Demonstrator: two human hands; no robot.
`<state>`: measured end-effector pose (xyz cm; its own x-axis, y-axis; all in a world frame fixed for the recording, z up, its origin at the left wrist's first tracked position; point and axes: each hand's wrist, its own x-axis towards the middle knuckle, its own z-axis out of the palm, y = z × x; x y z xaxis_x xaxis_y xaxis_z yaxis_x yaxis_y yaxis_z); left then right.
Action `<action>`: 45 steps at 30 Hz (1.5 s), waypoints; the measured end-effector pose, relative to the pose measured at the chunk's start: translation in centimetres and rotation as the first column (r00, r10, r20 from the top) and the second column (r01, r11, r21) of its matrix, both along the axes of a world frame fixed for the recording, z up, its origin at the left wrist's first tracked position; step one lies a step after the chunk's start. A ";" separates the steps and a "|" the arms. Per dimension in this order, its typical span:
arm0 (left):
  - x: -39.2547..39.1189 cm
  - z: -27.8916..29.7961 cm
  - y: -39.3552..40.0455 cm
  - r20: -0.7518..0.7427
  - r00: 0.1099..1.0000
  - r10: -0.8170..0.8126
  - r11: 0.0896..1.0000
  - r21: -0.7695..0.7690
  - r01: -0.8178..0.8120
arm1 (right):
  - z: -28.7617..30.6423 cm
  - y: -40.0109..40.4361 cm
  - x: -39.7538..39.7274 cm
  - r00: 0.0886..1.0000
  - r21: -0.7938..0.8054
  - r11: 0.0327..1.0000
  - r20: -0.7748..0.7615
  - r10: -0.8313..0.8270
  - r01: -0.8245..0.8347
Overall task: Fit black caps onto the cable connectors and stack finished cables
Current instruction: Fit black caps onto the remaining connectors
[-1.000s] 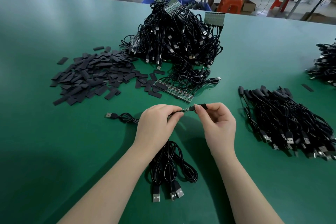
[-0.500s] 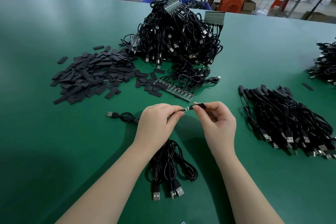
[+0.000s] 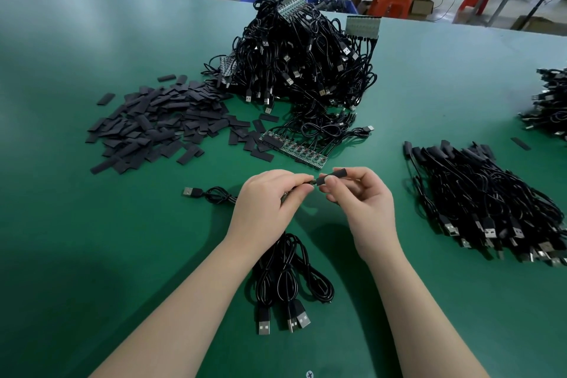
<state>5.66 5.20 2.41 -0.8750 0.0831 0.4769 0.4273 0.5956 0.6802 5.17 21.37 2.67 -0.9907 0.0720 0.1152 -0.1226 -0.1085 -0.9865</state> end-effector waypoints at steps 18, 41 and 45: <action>0.8 0.0 0.7 0.028 0.989 0.144 0.984 0.105 -0.146 | -0.6 -1.1 0.4 0.999 -0.139 0.990 0.042 -0.006 0.012; 0.6 -0.3 0.5 -0.014 0.994 0.106 0.990 0.093 -0.105 | -0.6 -1.2 0.5 0.999 -0.142 0.990 0.049 0.003 0.004; 0.6 -0.1 0.6 0.006 0.995 0.097 0.993 0.063 -0.097 | -0.5 -1.3 0.6 0.998 -0.151 0.988 0.068 -0.003 0.014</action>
